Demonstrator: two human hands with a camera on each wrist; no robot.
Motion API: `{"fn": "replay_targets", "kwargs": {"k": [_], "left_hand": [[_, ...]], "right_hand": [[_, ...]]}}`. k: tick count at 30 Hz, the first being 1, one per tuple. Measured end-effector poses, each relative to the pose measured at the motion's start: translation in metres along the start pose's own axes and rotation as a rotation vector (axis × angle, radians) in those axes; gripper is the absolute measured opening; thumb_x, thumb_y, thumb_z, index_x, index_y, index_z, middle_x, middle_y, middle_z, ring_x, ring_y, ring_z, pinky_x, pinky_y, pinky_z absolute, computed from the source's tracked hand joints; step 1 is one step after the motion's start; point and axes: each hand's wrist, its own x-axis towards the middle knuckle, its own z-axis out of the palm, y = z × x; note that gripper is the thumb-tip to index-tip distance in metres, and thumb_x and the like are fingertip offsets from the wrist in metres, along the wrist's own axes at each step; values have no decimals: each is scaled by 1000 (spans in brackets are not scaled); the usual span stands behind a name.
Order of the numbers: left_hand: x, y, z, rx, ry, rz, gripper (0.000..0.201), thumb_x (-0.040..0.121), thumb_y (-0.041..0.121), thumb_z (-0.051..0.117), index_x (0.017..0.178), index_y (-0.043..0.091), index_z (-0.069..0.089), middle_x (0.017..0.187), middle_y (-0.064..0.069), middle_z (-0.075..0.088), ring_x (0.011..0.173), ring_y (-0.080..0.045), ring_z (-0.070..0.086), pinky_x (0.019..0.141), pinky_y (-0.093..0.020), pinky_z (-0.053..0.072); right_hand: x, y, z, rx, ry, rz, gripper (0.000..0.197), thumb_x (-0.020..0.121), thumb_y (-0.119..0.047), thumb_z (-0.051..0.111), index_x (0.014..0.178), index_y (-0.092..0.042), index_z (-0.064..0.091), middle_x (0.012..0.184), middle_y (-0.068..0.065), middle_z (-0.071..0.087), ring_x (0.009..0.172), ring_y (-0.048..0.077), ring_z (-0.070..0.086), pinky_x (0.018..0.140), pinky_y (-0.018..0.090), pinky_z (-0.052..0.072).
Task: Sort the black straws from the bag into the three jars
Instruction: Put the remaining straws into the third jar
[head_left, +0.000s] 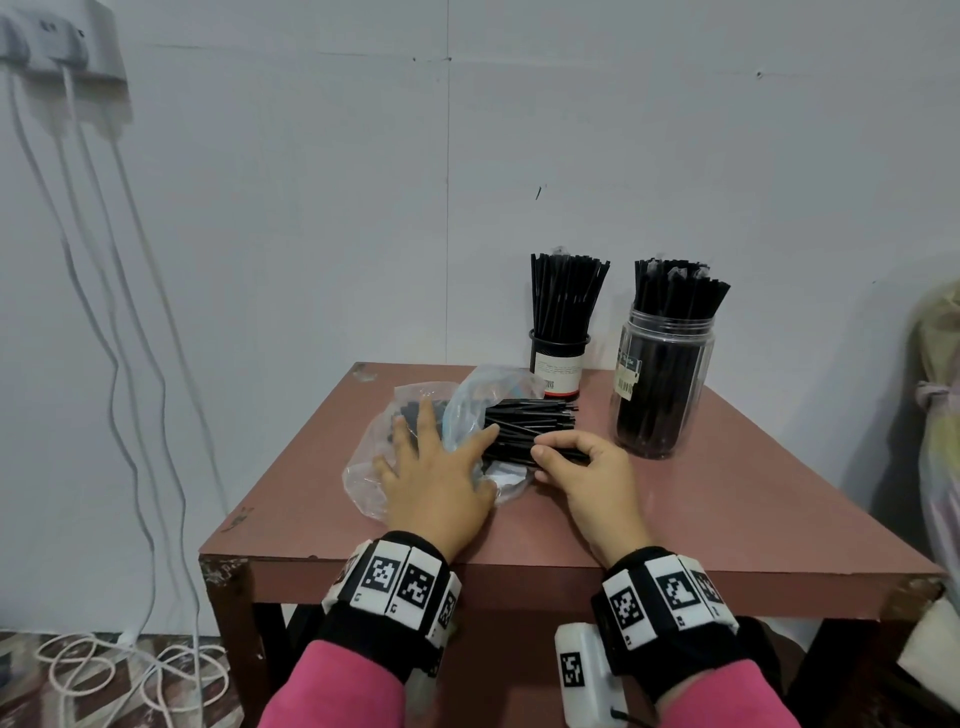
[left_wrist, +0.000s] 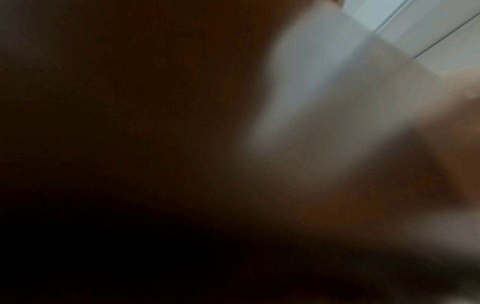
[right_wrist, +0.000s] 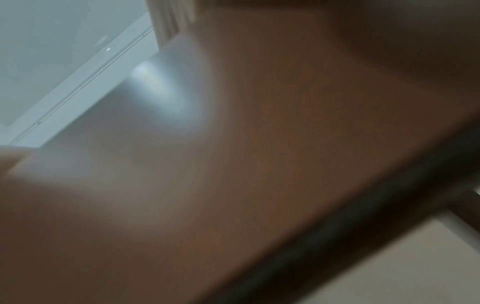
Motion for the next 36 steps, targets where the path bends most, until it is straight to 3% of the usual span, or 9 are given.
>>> {"fn": "replay_targets", "kwargs": {"k": [7,11,14,16,19,24,27,32,36], "left_hand": [[7,22,-4,-26,-28,-28,58,89,51,57,141,53,30,159,-8,-20,144,-39,-19,113,-64,-1],[8,26,7,-109,32,-58,38,97,35,49,132,44,42,160,-9,-6,145,-40,-10,114,-61,5],[6,27,11,-146,77,-67,29,100,33,41,129,38,44,160,-10,1,146,-39,-1,115,-60,10],[5,27,12,-162,97,-67,28,101,33,39,128,36,45,159,-10,3,146,-39,3,115,-59,12],[4,26,12,-171,108,-45,28,101,34,38,128,36,45,159,-10,4,146,-37,4,115,-58,12],[7,24,18,-154,99,-17,28,98,41,43,125,38,46,159,-9,7,145,-37,7,114,-55,17],[9,21,20,-140,95,-62,30,97,44,45,126,37,47,158,-9,11,143,-37,12,113,-52,20],[9,22,19,-115,57,-49,28,99,43,41,126,36,47,159,-11,9,145,-39,7,113,-54,16],[10,21,21,-105,44,-72,35,98,44,41,132,35,43,157,-11,15,145,-38,9,114,-52,16]], "right_hand": [[-2,-3,-1,54,9,-16,19,81,-2,72,74,-20,75,74,3,73,68,17,67,78,43,56],[-6,-8,2,214,-48,-19,23,80,5,71,91,-15,69,84,10,73,69,19,68,83,49,54],[-7,-10,0,208,-89,-58,76,70,2,79,131,-26,42,108,9,66,91,20,70,79,39,57],[-5,-8,0,204,-118,-60,94,66,3,80,138,-31,30,111,5,63,90,16,69,76,35,58],[-5,-5,4,257,-228,-26,66,75,2,73,132,-19,46,107,6,69,88,14,69,73,25,55],[-5,-6,8,162,-151,-83,7,93,-6,59,94,-9,66,57,7,61,48,17,56,48,29,49],[-4,-9,1,197,17,-122,10,97,-12,54,91,-7,60,50,0,58,43,11,53,41,24,44],[-7,-9,3,138,-71,-74,10,94,-19,60,87,-12,63,53,0,59,44,12,53,43,27,45],[-5,-9,1,111,92,-98,19,96,-22,55,80,-13,61,51,0,60,42,10,53,39,25,43]]}}
